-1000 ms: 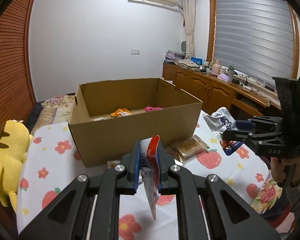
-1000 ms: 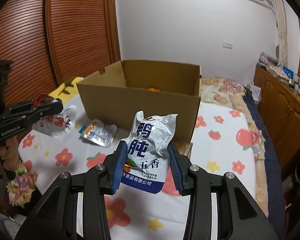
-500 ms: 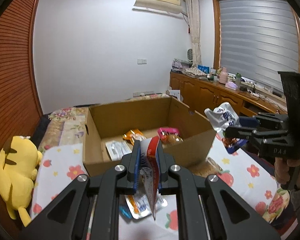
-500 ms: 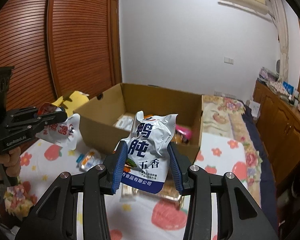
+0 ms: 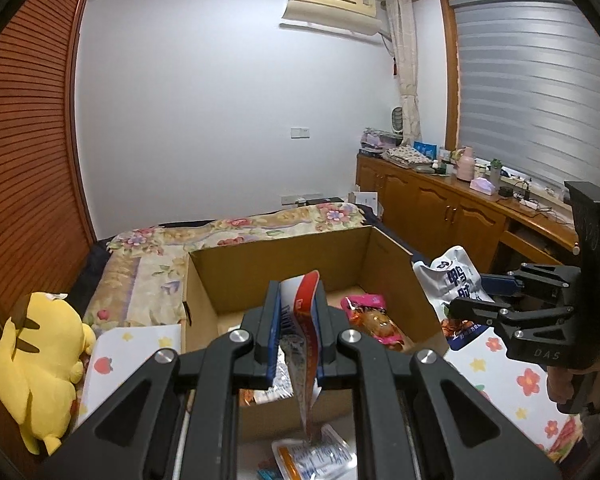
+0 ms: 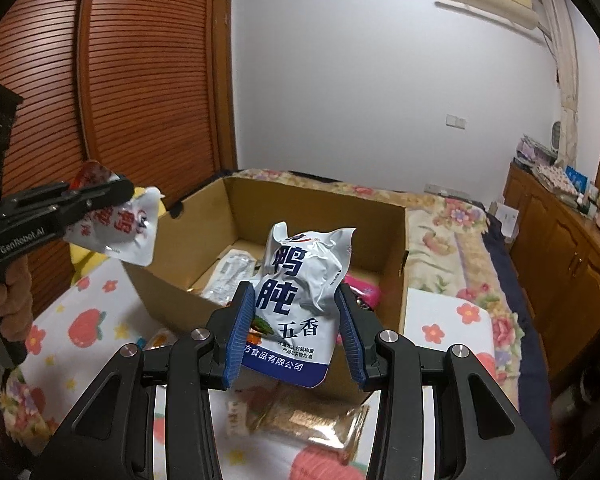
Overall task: Organize snacks
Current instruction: 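Carry both pouches over the cardboard box and open both tools to release them, then withdraw both open tools from the box toward the remaining snacks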
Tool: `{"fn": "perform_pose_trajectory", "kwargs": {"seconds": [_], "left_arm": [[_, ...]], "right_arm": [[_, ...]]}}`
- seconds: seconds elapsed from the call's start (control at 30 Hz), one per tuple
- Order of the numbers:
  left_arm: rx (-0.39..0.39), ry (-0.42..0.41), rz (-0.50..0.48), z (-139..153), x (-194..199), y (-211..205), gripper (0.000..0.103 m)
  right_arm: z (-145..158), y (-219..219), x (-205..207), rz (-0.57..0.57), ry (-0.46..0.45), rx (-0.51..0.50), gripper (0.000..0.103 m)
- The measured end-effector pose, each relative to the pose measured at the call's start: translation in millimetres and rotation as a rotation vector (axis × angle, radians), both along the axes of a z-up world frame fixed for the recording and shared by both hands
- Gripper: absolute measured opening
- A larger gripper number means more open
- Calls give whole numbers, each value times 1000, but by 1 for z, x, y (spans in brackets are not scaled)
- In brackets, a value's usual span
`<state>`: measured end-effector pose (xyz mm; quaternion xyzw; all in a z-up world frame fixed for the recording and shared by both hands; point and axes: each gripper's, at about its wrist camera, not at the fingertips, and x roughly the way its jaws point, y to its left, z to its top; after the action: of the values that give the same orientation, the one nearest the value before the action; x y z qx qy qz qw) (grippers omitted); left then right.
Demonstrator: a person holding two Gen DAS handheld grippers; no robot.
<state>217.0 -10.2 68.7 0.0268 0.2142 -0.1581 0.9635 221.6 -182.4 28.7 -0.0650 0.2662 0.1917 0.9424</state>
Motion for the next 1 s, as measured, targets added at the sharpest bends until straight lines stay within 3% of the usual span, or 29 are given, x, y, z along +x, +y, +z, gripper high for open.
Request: {"fn": "perform_pose_trajectory", "kwargs": {"seconds": [0.37,0.4,0.5,0.63,0.77,0.87,1.0], "left_arm": [[6,50,25,-13,17,-4,10],[7,56,26,-15,18,-5,10],[7,76,29,-21,24,-6,11],[17,101,26,-27,29,-8,13],[15,107,38,-29,29,-8,30],[16,106,46,-30,28,-6,33],[4,91,50,-27,22,1,48]], "right_arm": [[-13,-5,34,-23,73,50,41],[-15,-5,37,-24,82,55,33],[-18,-6,45,-39,105,66,26],[-25,-6,54,-54,129,65,22],[-27,-8,52,-61,130,86,22],[-25,-9,47,-55,119,88,22],[-17,-8,25,-35,73,87,23]]}}
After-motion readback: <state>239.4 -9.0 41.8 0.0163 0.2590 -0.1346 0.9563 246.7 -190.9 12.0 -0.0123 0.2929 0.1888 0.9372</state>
